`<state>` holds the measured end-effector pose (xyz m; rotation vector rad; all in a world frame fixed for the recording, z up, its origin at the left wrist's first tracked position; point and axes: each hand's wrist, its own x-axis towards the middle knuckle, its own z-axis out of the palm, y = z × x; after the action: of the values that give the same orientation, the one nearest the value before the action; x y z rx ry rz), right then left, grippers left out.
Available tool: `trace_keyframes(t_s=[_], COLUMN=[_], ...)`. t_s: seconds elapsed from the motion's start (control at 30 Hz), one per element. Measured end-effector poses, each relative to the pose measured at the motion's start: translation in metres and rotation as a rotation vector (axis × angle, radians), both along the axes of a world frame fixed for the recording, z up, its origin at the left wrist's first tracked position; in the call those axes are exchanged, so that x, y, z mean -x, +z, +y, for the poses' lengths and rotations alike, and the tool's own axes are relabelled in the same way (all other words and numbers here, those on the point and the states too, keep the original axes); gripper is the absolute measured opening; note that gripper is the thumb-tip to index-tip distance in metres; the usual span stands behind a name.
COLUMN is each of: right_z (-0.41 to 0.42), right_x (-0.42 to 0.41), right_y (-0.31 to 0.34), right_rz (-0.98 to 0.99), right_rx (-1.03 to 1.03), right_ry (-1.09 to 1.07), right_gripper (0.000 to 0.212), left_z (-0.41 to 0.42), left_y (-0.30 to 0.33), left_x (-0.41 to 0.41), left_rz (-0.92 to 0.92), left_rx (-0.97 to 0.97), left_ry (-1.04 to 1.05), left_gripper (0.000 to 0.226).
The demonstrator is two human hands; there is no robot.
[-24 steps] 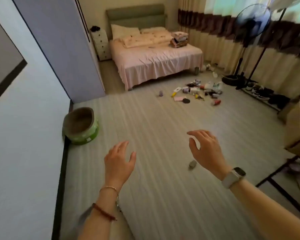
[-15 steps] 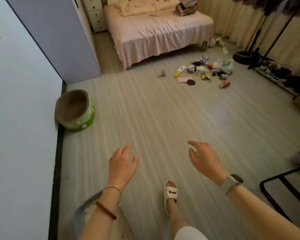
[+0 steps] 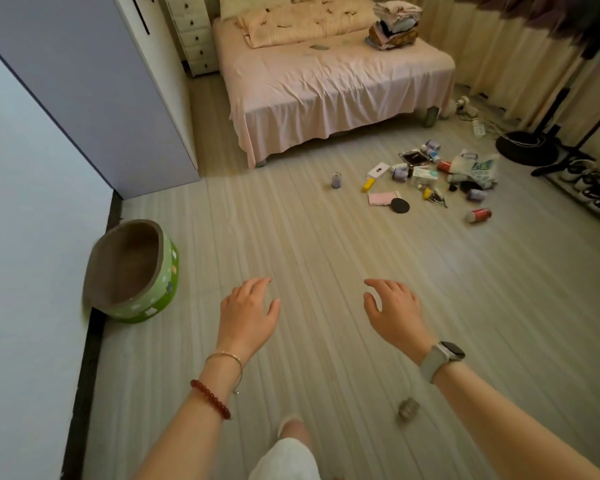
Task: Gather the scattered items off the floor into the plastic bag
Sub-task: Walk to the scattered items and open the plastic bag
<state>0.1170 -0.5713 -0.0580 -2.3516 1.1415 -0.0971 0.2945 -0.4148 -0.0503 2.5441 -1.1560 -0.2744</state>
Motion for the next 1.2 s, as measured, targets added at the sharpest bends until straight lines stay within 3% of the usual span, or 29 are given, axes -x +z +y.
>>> trace_keyframes(t_s=[0.43, 0.7, 0.9, 1.2], right_z=[-0.234, -0.374, -0.505, -0.705], right_x=[-0.275, -0.376, -0.478, -0.623], right_y=[-0.013, -0.039, -0.076, -0.063], right_rz=[0.010, 0.083, 0.150, 0.082], right_rx=[-0.105, -0.142, -0.231, -0.220], right_ry=[-0.107, -0.211, -0.175, -0.183], right_gripper=[0.041, 0.041, 0.040, 0.038], left_z=[-0.237, -0.406, -0.533, -0.741], left_y=[-0.028, -0.048, -0.074, -0.054], left_x=[-0.284, -0.395, -0.482, -0.632], left_rz=[0.062, 0.030, 0.083, 0.095], left_rx=[-0.033, -0.094, -0.198, -0.200], left_ry=[0.049, -0.078, -0.118, -0.155], left_gripper=[0.043, 0.043, 0.043, 0.042])
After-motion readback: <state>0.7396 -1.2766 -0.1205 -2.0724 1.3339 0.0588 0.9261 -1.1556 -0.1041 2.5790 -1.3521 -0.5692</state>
